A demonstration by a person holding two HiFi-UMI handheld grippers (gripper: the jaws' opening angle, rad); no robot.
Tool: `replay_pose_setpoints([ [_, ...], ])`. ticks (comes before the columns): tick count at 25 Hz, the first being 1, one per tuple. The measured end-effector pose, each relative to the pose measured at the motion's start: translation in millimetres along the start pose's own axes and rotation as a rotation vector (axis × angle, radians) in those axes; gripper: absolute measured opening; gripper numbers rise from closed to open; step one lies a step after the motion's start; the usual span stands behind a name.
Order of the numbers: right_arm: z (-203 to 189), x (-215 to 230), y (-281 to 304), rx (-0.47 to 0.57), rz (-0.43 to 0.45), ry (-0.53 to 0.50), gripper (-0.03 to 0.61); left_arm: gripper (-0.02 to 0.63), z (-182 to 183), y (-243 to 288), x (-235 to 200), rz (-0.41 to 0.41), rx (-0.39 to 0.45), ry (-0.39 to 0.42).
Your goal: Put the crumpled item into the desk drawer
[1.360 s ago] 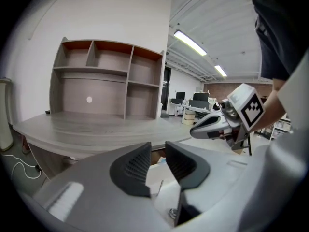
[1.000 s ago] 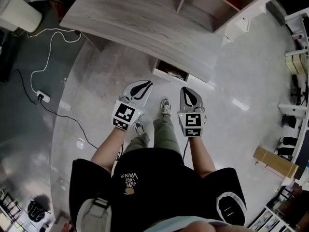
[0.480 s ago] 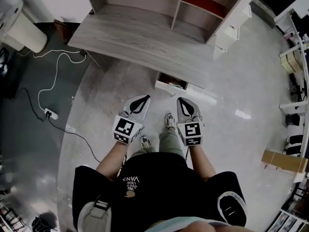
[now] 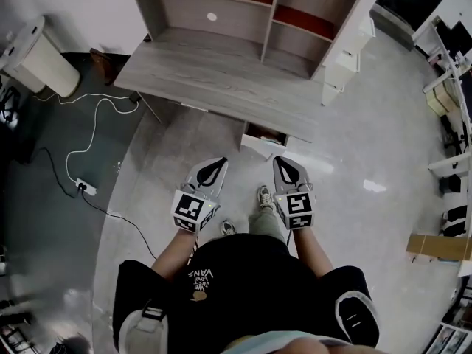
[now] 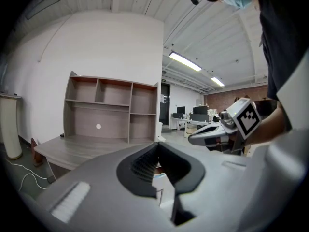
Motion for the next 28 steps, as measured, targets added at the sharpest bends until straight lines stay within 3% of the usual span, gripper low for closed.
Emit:
replay_pose_setpoints([
  [28,26.1,-8.4,-21.5,0.016,0.004,0.011,0.003,0.052,22.6,-41.9,12.4,0.032,-0.019,0.019],
])
Point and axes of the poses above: the fingertips, and each gripper's own axes: y forward along the fingers, x to its right, z out of its top, the point moved 6 cm from there along -y, backward along the fingers, and after that the axes turned 14 degrees about x, right-handed, at the moved point
